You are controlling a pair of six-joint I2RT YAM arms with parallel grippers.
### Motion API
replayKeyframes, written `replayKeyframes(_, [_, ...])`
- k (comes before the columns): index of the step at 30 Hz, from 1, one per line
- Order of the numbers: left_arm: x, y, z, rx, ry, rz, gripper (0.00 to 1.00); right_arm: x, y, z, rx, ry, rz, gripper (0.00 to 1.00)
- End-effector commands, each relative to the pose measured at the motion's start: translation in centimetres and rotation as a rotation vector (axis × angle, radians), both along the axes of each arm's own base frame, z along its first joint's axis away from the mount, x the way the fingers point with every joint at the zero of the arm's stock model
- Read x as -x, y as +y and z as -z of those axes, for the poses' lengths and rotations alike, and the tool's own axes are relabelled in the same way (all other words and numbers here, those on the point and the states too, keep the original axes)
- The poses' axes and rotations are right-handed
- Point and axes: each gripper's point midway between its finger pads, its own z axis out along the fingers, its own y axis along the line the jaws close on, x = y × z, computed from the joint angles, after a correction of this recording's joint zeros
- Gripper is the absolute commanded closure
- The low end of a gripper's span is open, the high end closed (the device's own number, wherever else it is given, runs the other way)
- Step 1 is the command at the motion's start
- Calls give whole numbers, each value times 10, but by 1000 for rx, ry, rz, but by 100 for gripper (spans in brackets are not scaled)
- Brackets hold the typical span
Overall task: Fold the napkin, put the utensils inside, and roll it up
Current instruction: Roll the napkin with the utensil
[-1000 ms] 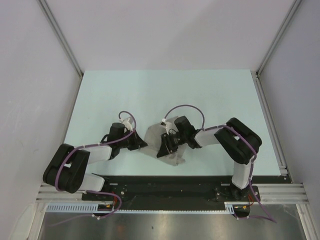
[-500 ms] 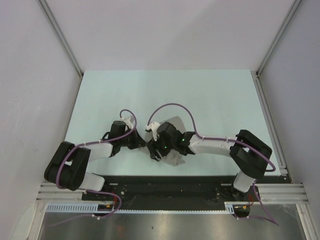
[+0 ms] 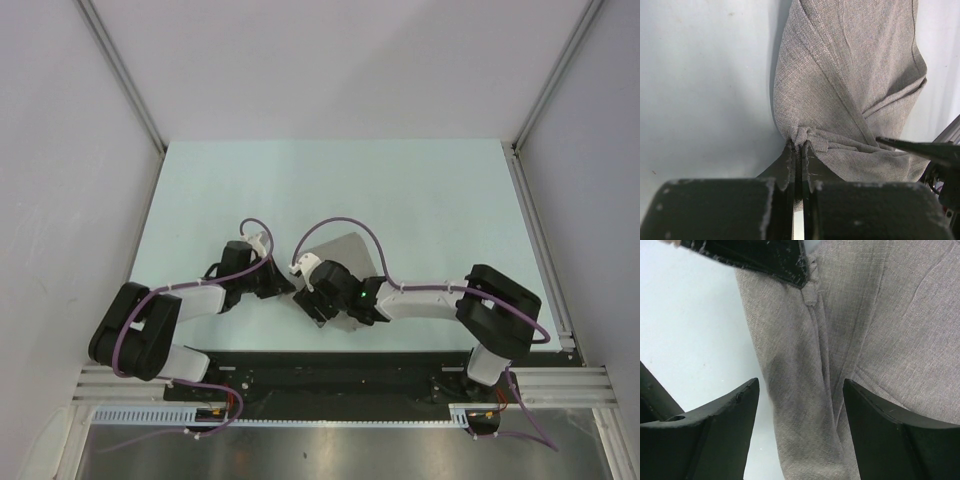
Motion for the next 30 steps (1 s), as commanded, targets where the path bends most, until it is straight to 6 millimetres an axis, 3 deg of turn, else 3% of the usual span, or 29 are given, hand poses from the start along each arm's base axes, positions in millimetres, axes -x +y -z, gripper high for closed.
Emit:
replayKeyframes(1, [-6, 4, 3, -33, -8, -11, 100, 0, 13, -30, -47, -132, 5, 27])
replayKeyframes(4, [-7, 3, 3, -26, -7, -10, 100, 6, 18, -40, -57, -145, -4, 26])
replayKeyframes(13, [-7, 4, 0, -27, -15, -11, 100, 18, 21, -33, 9, -178, -19, 26])
replayKeyframes(21, [-6, 4, 1, -29, -12, -12, 100, 23, 33, -56, -1, -239, -42, 25])
replayKeyframes(30, [-6, 4, -1, -28, -15, -12, 100, 27, 34, -32, 12, -174, -68, 26])
